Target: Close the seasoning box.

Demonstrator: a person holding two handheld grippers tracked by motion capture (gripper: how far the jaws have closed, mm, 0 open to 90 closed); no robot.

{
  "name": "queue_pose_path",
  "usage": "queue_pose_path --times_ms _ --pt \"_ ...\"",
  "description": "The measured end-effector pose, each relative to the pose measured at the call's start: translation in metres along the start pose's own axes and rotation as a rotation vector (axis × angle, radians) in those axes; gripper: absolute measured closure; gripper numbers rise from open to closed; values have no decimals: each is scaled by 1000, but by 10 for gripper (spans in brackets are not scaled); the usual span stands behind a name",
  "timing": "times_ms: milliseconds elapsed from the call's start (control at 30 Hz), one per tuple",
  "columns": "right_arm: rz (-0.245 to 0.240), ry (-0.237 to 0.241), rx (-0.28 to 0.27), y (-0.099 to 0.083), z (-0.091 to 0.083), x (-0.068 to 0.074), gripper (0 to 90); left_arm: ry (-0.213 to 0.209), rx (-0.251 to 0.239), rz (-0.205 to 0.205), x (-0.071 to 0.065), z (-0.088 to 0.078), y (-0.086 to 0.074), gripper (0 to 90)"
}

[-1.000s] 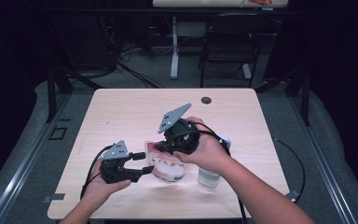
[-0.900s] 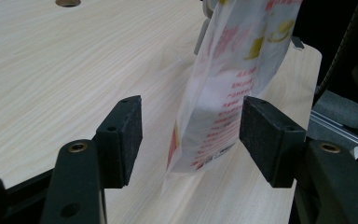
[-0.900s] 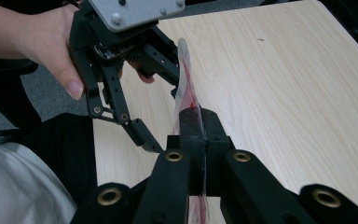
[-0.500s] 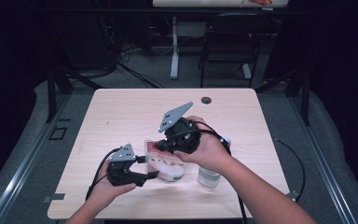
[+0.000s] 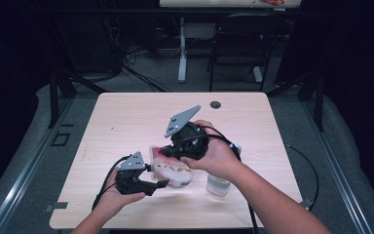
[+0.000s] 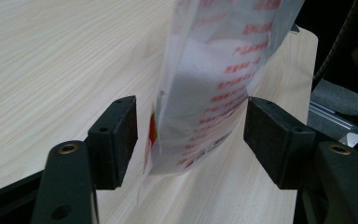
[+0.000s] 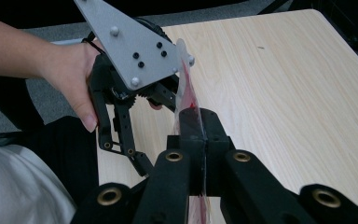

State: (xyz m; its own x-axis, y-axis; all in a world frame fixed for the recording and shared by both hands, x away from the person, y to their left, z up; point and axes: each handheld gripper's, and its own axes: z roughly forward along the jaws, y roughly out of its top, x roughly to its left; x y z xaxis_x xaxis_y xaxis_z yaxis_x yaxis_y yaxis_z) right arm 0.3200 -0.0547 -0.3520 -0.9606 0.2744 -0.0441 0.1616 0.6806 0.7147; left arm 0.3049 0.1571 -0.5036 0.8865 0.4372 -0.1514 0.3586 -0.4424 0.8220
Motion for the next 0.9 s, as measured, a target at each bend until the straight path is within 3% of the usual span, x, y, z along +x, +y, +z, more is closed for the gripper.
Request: queue_pose_path --times_ms 633,900 --pt "-12 -2 -8 4 -3 2 900 -9 9 -5 3 5 -4 364" --pt "-11 -10 -11 4 -4 2 900 -18 -2 -10 5 4 -7 436"
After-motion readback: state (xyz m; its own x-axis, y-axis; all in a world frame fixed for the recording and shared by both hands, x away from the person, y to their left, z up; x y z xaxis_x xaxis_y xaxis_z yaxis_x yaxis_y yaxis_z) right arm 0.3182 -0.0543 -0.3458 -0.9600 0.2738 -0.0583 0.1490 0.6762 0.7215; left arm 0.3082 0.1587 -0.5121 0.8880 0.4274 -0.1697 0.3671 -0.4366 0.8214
